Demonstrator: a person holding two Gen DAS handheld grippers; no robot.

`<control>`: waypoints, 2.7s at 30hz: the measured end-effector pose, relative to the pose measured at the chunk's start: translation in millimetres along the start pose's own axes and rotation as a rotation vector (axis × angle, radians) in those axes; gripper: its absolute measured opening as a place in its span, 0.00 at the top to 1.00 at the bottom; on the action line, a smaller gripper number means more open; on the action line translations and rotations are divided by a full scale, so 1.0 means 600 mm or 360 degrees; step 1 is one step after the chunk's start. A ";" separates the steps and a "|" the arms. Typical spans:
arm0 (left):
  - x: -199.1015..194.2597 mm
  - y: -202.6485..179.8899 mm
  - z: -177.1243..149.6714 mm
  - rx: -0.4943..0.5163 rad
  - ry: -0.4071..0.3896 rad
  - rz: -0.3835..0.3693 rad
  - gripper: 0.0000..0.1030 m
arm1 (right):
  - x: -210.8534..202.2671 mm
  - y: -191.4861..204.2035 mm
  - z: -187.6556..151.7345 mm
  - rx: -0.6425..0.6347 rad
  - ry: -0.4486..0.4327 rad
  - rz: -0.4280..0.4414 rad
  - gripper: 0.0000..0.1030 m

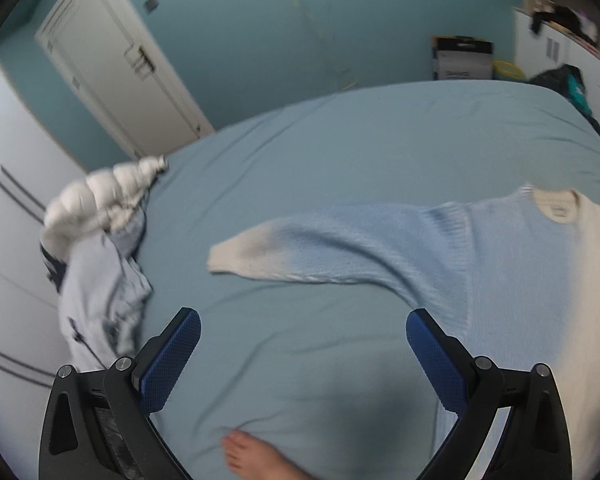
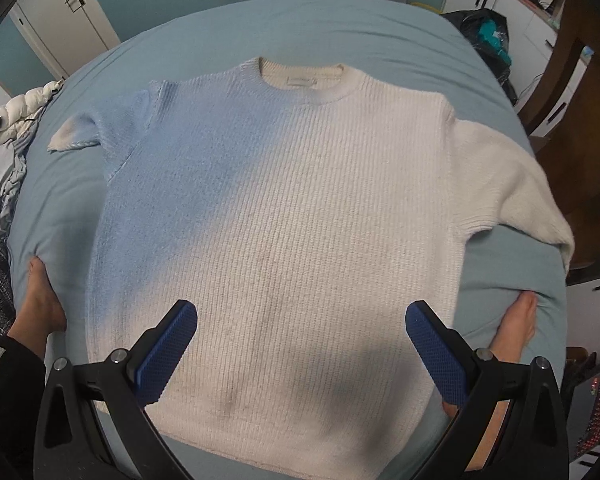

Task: Fold small clothes
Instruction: 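Move the left tool to the blue sleeve cuff and grasp it, then lift the blue sleeve with the left tool and fold it across the body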

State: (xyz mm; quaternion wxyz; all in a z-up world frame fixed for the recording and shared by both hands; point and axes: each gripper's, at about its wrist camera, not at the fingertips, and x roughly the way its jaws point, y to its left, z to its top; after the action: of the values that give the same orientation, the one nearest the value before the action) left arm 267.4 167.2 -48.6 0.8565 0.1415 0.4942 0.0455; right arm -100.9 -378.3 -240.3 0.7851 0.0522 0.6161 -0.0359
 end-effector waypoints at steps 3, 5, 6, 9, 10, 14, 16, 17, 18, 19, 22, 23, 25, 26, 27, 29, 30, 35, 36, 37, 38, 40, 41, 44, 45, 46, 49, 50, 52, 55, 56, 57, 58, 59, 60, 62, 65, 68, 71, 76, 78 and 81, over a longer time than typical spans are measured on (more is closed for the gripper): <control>0.093 0.012 -0.014 0.0018 0.0122 0.0073 0.00 | 0.014 0.007 -0.001 -0.0044 0.0020 0.0046 0.01; 0.161 0.015 -0.028 0.0074 0.0218 0.0186 0.00 | 0.027 0.014 -0.001 -0.0089 0.0046 0.0060 0.01; 0.203 0.017 -0.037 0.0113 0.0272 0.0240 0.00 | 0.035 0.020 -0.002 -0.0116 0.0068 0.0073 0.01; 0.273 0.025 -0.043 0.0156 0.0344 0.0347 0.00 | 0.054 0.027 -0.001 -0.0154 0.0103 0.0100 0.01; 0.293 0.034 -0.042 0.0113 0.0358 0.0354 0.00 | 0.061 0.030 -0.003 -0.0172 0.0121 0.0112 0.01; 0.351 0.082 -0.033 -0.0340 0.0470 0.0142 0.00 | 0.080 0.028 -0.016 -0.0225 0.0150 0.0124 0.01; 0.378 0.110 -0.035 -0.0710 0.0511 -0.0049 0.00 | 0.089 0.021 -0.022 -0.0221 0.0188 0.0135 0.01; 0.390 0.126 -0.040 -0.0924 0.0512 -0.0155 0.00 | 0.091 0.015 -0.023 -0.0209 0.0202 0.0143 0.01; 0.399 0.134 -0.046 -0.1070 0.0515 -0.0210 0.00 | 0.093 0.007 -0.024 -0.0178 0.0222 0.0159 0.01; 0.416 0.140 -0.054 -0.1223 0.0542 -0.0277 0.00 | 0.094 0.002 -0.023 -0.0152 0.0229 0.0170 0.01; 0.447 0.132 -0.059 -0.1318 0.0577 -0.0344 0.00 | 0.094 -0.004 -0.016 -0.0117 0.0220 0.0168 0.01; 0.452 0.126 -0.057 -0.1314 0.0576 -0.0344 0.00 | 0.093 0.000 -0.015 -0.0115 0.0215 0.0160 0.01; 0.459 0.115 -0.051 -0.1328 0.0545 -0.0377 0.00 | 0.092 0.000 -0.011 -0.0102 0.0208 0.0155 0.01; 0.459 0.107 -0.047 -0.1334 0.0531 -0.0379 0.00 | 0.090 0.003 -0.011 -0.0097 0.0204 0.0168 0.01; 0.458 0.098 -0.044 -0.1327 0.0522 -0.0355 0.00 | 0.087 0.004 -0.011 -0.0096 0.0195 0.0182 0.01; 0.460 0.071 -0.035 -0.1233 0.0553 -0.0247 0.07 | 0.085 0.013 -0.014 -0.0114 0.0169 0.0185 0.01; 0.458 0.056 -0.028 -0.1171 0.0567 -0.0195 0.20 | 0.082 0.017 -0.014 -0.0125 0.0150 0.0179 0.01; 0.411 0.025 0.013 -0.1055 0.0518 -0.0208 0.89 | 0.065 0.027 -0.014 -0.0218 0.0056 0.0153 0.01; 0.395 0.025 0.021 -0.1046 0.0509 -0.0189 0.90 | 0.068 0.025 -0.014 -0.0225 0.0039 0.0145 0.01; 0.372 0.030 0.029 -0.1055 0.0467 -0.0176 0.90 | 0.065 0.022 -0.012 -0.0231 0.0020 0.0145 0.01; 0.350 0.033 0.036 -0.1066 0.0429 -0.0168 0.91 | 0.065 0.021 -0.010 -0.0228 0.0009 0.0149 0.01; 0.299 0.046 0.044 -0.1091 0.0351 -0.0158 0.91 | 0.059 0.010 -0.004 -0.0196 -0.0005 0.0160 0.01; 0.272 0.051 0.054 -0.1096 0.0307 -0.0153 0.91 | 0.057 0.006 -0.001 -0.0175 -0.0011 0.0170 0.01; 0.192 0.057 0.082 -0.1106 0.0184 -0.0193 0.92 | 0.048 0.000 0.003 -0.0129 -0.0041 0.0204 0.01; 0.184 0.048 0.098 -0.1096 0.0166 -0.0196 0.92 | 0.043 -0.001 0.004 -0.0128 -0.0059 0.0206 0.01; 0.161 0.042 0.104 -0.1069 0.0136 -0.0193 0.92 | 0.040 -0.001 0.004 -0.0131 -0.0071 0.0204 0.01; 0.105 -0.011 0.143 -0.0945 0.0031 -0.0184 0.92 | 0.033 0.002 0.004 -0.0149 -0.0111 0.0188 0.01; 0.094 -0.018 0.143 -0.0894 0.0000 -0.0178 0.92 | 0.033 0.004 0.004 -0.0154 -0.0114 0.0184 0.01; 0.080 -0.043 0.149 -0.0803 -0.0050 -0.0195 0.92 | 0.035 0.004 0.002 -0.0161 -0.0112 0.0180 0.01; 0.041 -0.105 0.168 -0.0631 -0.0151 -0.0208 0.92 | 0.039 0.000 0.002 -0.0154 -0.0112 0.0180 0.01; 0.025 -0.128 0.172 -0.0545 -0.0195 -0.0198 0.92 | 0.038 -0.001 0.002 -0.0150 -0.0114 0.0184 0.01; -0.005 -0.181 0.169 -0.0393 -0.0269 -0.0173 0.92 | 0.037 -0.001 0.002 -0.0145 -0.0115 0.0189 0.01; -0.022 -0.210 0.165 -0.0291 -0.0318 -0.0169 0.92 | 0.037 -0.001 0.003 -0.0140 -0.0115 0.0191 0.01; -0.051 -0.269 0.151 -0.0129 -0.0387 -0.0195 0.92 | 0.036 -0.002 0.003 -0.0138 -0.0117 0.0191 0.01; -0.080 -0.327 0.135 0.0034 -0.0432 -0.0262 0.92 | 0.036 -0.004 0.004 -0.0138 -0.0120 0.0190 0.01; -0.107 -0.410 0.092 0.0293 -0.0452 -0.0505 0.89 | 0.039 -0.006 0.003 -0.0137 -0.0119 0.0176 0.01; -0.096 -0.539 -0.002 0.0611 -0.0055 -0.1073 0.53 | 0.054 -0.018 0.003 -0.0099 -0.0070 0.0168 0.01; -0.082 -0.563 -0.078 0.0665 0.0100 -0.1139 0.33 | 0.076 -0.032 0.003 -0.0058 0.0015 0.0163 0.01; -0.076 -0.504 -0.126 0.0594 0.0190 -0.1064 0.29 | 0.086 -0.039 -0.002 -0.0060 0.0038 0.0104 0.01; -0.082 -0.351 -0.186 0.0299 0.0084 -0.0653 0.23 | 0.085 0.004 0.023 -0.0249 -0.0052 -0.0016 0.01; -0.077 -0.310 -0.211 0.0210 0.0058 -0.0441 0.23 | 0.093 0.053 0.064 -0.0380 -0.0088 -0.0013 0.01; -0.055 -0.267 -0.242 0.0086 0.0068 -0.0259 0.23 | 0.133 0.140 0.119 -0.0559 0.0026 0.0043 0.01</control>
State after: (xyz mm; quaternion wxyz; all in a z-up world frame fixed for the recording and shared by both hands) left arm 115.8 35.9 -135.6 0.8426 0.1227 0.5233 -0.0346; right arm -3.0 -303.2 -297.7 0.7776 -0.0774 0.6184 0.0832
